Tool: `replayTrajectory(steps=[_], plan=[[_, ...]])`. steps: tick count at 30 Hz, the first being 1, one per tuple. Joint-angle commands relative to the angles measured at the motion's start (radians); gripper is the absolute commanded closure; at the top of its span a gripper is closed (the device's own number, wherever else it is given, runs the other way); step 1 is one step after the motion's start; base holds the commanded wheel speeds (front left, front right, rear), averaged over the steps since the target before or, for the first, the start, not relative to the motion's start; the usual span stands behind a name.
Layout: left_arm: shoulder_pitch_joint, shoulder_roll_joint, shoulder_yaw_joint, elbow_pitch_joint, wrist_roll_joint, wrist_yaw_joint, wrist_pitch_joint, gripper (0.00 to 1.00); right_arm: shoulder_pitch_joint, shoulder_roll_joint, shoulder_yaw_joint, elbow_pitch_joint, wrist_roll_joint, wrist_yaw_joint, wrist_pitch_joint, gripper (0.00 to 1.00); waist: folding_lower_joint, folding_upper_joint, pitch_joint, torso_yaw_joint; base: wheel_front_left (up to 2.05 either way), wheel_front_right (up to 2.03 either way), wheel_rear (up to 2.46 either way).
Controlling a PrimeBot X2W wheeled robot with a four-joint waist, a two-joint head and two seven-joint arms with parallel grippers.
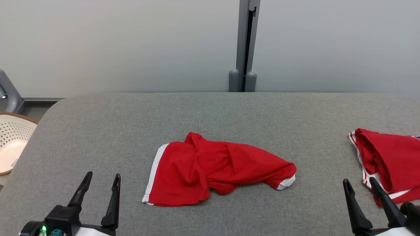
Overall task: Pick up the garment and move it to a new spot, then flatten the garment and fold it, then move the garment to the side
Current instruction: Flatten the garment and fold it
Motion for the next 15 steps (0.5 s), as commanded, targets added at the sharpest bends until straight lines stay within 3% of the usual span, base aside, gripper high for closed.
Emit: replayTrajectory(steps=[1, 15], plan=[[0.008, 0.004, 0.001, -0.008, 0.004, 0.008, 0.003, 0.0, -0.005, -0.004, -0.001, 0.0, 0.0, 0.0, -0.001, 0.0, 0.0, -0.0001, 0.001, 0.001, 0.0, 0.0, 0.0], [0.004, 0.005, -0.013, -0.043, 0.006, 0.028, 0.033, 0.0, -0.018, -0.006, 0.002, 0.006, 0.005, 0.0, -0.01, 0.0, 0.0, -0.0001, 0.017, 0.005, 0.0, 0.0, 0.0]])
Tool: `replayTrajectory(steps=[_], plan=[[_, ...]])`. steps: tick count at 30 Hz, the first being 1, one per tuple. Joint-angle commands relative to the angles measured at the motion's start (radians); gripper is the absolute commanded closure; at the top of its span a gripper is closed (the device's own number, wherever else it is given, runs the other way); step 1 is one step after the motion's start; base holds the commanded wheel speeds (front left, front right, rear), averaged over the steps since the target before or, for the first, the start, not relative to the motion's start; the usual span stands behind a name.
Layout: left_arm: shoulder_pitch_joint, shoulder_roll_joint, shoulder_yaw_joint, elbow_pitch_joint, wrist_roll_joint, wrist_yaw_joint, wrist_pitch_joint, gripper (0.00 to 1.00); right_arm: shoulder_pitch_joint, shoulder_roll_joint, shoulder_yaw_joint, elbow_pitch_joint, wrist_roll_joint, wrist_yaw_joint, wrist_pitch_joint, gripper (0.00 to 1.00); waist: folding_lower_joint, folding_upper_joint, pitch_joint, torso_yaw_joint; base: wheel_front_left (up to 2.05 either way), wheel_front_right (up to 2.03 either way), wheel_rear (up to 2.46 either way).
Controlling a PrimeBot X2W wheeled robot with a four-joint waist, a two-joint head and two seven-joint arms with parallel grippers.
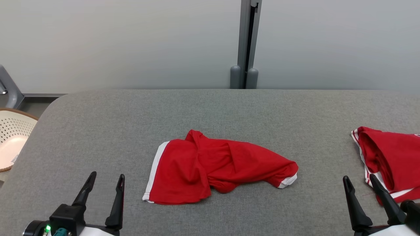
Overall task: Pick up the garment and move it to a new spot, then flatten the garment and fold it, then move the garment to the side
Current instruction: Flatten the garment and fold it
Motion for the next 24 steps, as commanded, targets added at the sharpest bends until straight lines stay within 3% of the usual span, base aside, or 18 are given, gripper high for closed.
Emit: replayTrajectory(steps=[1, 7, 11, 18, 24], plan=[[-0.014, -0.002, -0.008, -0.005, 0.003, -0.001, 0.007, 0.0, -0.007, -0.004, -0.003, -0.002, 0.003, 0.0, -0.003, 0.0, 0.0, -0.0001, 0.008, 0.001, 0.0, 0.0, 0.0], [-0.121, -0.041, -0.059, 0.024, -0.02, -0.048, 0.069, 0.0, -0.028, 0.004, 0.01, -0.018, -0.007, 0.0, 0.006, 0.0, 0.0, -0.0001, 0.063, -0.01, 0.0, 0.0, 0.0], [-0.267, -0.087, -0.111, 0.099, -0.041, -0.119, 0.127, 0.0, -0.063, 0.005, 0.02, -0.04, -0.015, 0.0, 0.011, 0.0, 0.0, -0.0001, 0.147, -0.033, 0.0, 0.0, 0.0], [-0.524, -0.176, -0.166, 0.414, -0.12, -0.283, 0.216, 0.0, -0.123, 0.018, 0.025, -0.039, -0.03, 0.0, -0.006, 0.0, 0.0, -0.0001, 0.262, -0.097, 0.0, 0.0, 0.0], [-0.665, -0.22, -0.2, 0.664, -0.184, -0.347, 0.263, 0.0, -0.143, 0.032, 0.019, -0.029, -0.033, 0.0, -0.023, 0.0, 0.0, -0.0001, 0.301, -0.13, 0.0, 0.0, 0.0]])
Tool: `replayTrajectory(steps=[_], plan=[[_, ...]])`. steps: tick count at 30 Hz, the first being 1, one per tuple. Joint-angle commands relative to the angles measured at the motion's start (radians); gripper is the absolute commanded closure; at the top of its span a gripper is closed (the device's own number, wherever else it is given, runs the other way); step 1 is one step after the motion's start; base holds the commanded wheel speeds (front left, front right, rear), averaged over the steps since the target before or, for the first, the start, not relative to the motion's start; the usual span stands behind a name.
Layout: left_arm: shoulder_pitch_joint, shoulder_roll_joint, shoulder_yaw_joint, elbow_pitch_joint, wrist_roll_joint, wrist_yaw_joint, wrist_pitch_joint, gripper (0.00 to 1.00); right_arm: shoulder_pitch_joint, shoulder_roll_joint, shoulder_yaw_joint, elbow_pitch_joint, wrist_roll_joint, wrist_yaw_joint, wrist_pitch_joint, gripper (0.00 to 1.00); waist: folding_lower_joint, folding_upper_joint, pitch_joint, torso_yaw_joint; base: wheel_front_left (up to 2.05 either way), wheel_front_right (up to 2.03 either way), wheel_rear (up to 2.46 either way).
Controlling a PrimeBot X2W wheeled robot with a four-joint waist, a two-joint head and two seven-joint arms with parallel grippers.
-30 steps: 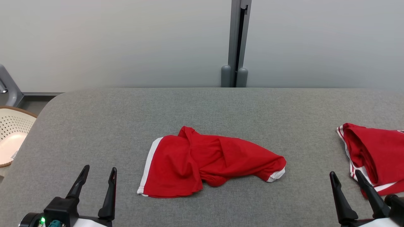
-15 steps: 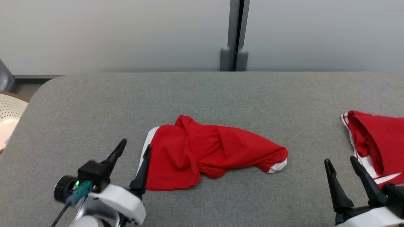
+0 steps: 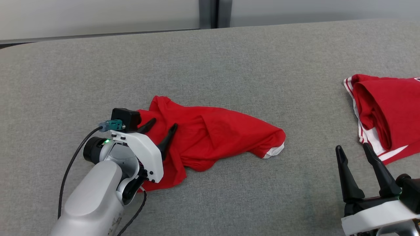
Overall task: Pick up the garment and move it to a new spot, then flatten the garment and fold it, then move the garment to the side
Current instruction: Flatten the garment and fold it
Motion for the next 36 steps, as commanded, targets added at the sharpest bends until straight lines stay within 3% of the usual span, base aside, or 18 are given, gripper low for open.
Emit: replayTrajectory(steps=[1, 3, 4, 5, 6, 14, 20, 28, 35, 36], plan=[[-0.023, -0.001, -0.008, 0.02, -0.009, -0.007, 0.001, 0.0, -0.017, 0.0, -0.005, 0.001, -0.001, 0.0, -0.01, 0.0, 0.0, 0.0, 0.017, -0.017, 0.0, 0.0, 0.0], [-0.045, -0.009, -0.027, 0.059, -0.032, -0.013, 0.009, 0.0, -0.019, 0.003, -0.006, 0.005, 0.001, 0.0, -0.013, 0.0, 0.0, 0.0, 0.021, -0.019, 0.0, 0.0, 0.0], [-0.056, -0.007, -0.039, 0.072, -0.037, -0.014, 0.008, 0.31, -0.02, 0.005, -0.008, 0.007, 0.002, 0.0, -0.016, 0.0, 0.0, 0.0, 0.022, -0.019, 0.0, 0.0, 0.0], [-0.067, -0.006, -0.047, 0.081, -0.044, -0.015, -0.002, 0.96, -0.021, 0.007, -0.008, 0.007, 0.002, 0.0, -0.017, 0.0, 0.0, 0.0, 0.023, -0.018, 0.0, 0.0, 0.0], [-0.073, -0.008, -0.058, 0.086, -0.055, -0.016, -0.009, 1.0, -0.024, 0.009, -0.006, 0.008, 0.004, 0.0, -0.018, 0.0, 0.0, 0.0, 0.024, -0.017, 0.0, 0.0, 0.0], [-0.09, 0.043, -0.17, 0.026, -0.121, -0.015, -0.094, 1.0, -0.029, 0.016, -0.016, 0.017, 0.012, 0.0, -0.025, 0.0, 0.0, 0.0, 0.018, 0.014, 0.0, 0.0, 0.0], [0.028, 0.111, -0.197, -0.087, -0.115, -0.011, -0.186, 1.0, -0.004, 0.021, -0.041, 0.024, 0.016, 0.0, -0.026, 0.0, 0.0, 0.0, -0.018, 0.047, 0.0, 0.0, 0.0], [0.341, 0.195, -0.199, -0.33, -0.156, 0.125, -0.2, 1.0, 0.025, 0.026, -0.055, 0.027, 0.024, 0.0, -0.019, 0.0, 0.0, 0.0, -0.067, 0.078, 0.0, 0.0, 0.0], [0.486, 0.2, -0.205, -0.411, -0.21, 0.185, -0.179, 1.0, 0.033, 0.017, -0.056, 0.02, 0.022, 0.0, -0.008, 0.0, 0.0, 0.0, -0.084, 0.086, 0.0, 0.0, 0.0], [0.495, 0.196, -0.203, -0.41, -0.215, 0.191, -0.181, 0.71, 0.033, 0.015, -0.056, 0.018, 0.021, 0.0, -0.007, 0.0, 0.0, 0.0, -0.086, 0.086, 0.0, 0.0, 0.0]])
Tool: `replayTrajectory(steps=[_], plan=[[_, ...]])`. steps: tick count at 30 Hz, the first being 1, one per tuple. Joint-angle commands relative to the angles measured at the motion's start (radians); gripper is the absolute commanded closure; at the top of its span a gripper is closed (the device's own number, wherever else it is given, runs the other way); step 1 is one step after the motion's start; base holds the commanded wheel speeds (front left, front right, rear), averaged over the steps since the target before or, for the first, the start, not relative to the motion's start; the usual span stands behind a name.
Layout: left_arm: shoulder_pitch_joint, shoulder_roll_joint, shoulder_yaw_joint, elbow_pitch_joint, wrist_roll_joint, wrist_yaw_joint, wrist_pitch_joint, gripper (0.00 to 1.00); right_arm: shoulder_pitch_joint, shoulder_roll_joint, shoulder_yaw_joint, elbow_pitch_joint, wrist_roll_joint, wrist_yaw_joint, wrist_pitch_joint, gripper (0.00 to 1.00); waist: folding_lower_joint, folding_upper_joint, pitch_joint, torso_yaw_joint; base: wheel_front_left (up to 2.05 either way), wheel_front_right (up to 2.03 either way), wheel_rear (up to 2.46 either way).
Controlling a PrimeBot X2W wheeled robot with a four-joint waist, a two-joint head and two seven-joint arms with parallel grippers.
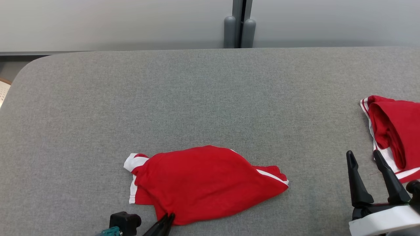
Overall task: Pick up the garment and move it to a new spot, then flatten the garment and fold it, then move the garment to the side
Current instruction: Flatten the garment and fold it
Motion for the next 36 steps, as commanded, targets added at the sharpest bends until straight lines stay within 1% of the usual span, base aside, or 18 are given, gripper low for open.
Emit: replayTrajectory(steps=[1, 2, 3, 5, 7, 9, 13, 16, 20, 24, 29, 36], plan=[[0.006, -0.004, 0.008, 0.001, -0.008, 0.011, -0.014, 0.03, 0.008, -0.009, -0.002, -0.003, 0.002, 0.0, 0.002, 0.0, 0.0, 0.0, -0.004, 0.0, 0.0, 0.0, 0.0], [0.008, -0.009, 0.015, 0.002, 0.0, 0.019, -0.033, 0.0, 0.009, -0.011, -0.003, -0.003, 0.002, 0.0, 0.003, 0.0, 0.0, 0.0, -0.007, 0.0, 0.0, 0.0, 0.0], [0.01, -0.015, 0.026, 0.0, 0.008, 0.029, -0.059, 0.0, 0.01, -0.014, -0.004, -0.005, -0.001, 0.0, 0.004, 0.0, 0.0, 0.0, -0.01, 0.0, 0.0, 0.0, 0.0], [0.007, -0.016, 0.047, -0.013, 0.044, 0.066, -0.128, 0.0, 0.013, -0.016, -0.009, -0.01, -0.002, 0.0, 0.008, 0.0, 0.0, 0.0, -0.018, 0.001, 0.0, 0.0, 0.0], [0.008, -0.019, 0.075, -0.039, 0.083, 0.101, -0.173, 0.0, 0.017, -0.018, -0.014, -0.018, -0.007, 0.0, 0.011, 0.0, 0.0, 0.0, -0.028, 0.003, 0.0, 0.0, 0.0], [0.009, -0.011, 0.098, -0.072, 0.13, 0.129, -0.192, 0.0, 0.017, -0.024, -0.015, -0.025, -0.009, 0.0, 0.016, 0.0, 0.0, 0.0, -0.038, 0.006, 0.0, 0.0, 0.0], [0.004, 0.001, 0.177, -0.156, 0.236, 0.184, -0.203, 0.0, 0.017, -0.037, -0.009, -0.029, -0.009, 0.0, 0.021, 0.0, 0.0, 0.0, -0.064, 0.008, 0.0, 0.0, 0.0], [0.011, 0.016, 0.25, -0.203, 0.3, 0.207, -0.202, 0.0, 0.024, -0.052, -0.001, -0.03, -0.014, 0.0, 0.029, 0.0, 0.0, 0.0, -0.087, 0.008, 0.0, 0.0, 0.0], [0.039, 0.038, 0.32, -0.216, 0.338, 0.209, -0.202, 0.0, 0.039, -0.059, 0.008, -0.035, -0.012, 0.0, 0.038, 0.0, 0.0, 0.0, -0.113, 0.006, 0.0, 0.0, 0.0], [0.068, 0.053, 0.359, -0.206, 0.33, 0.194, -0.202, 0.0, 0.047, -0.063, 0.011, -0.039, -0.007, 0.0, 0.046, 0.0, 0.0, 0.0, -0.125, 0.006, 0.0, 0.0, 0.0], [0.096, 0.05, 0.372, -0.2, 0.328, 0.187, -0.202, 0.0, 0.051, -0.064, 0.012, -0.038, 0.0, 0.0, 0.041, 0.0, 0.0, 0.0, -0.127, 0.004, 0.0, 0.0, 0.0], [0.089, 0.055, 0.371, -0.198, 0.334, 0.179, -0.202, 0.0, 0.046, -0.065, 0.012, -0.035, 0.005, 0.0, 0.037, 0.0, 0.0, 0.0, -0.12, 0.003, 0.0, 0.0, 0.0]])
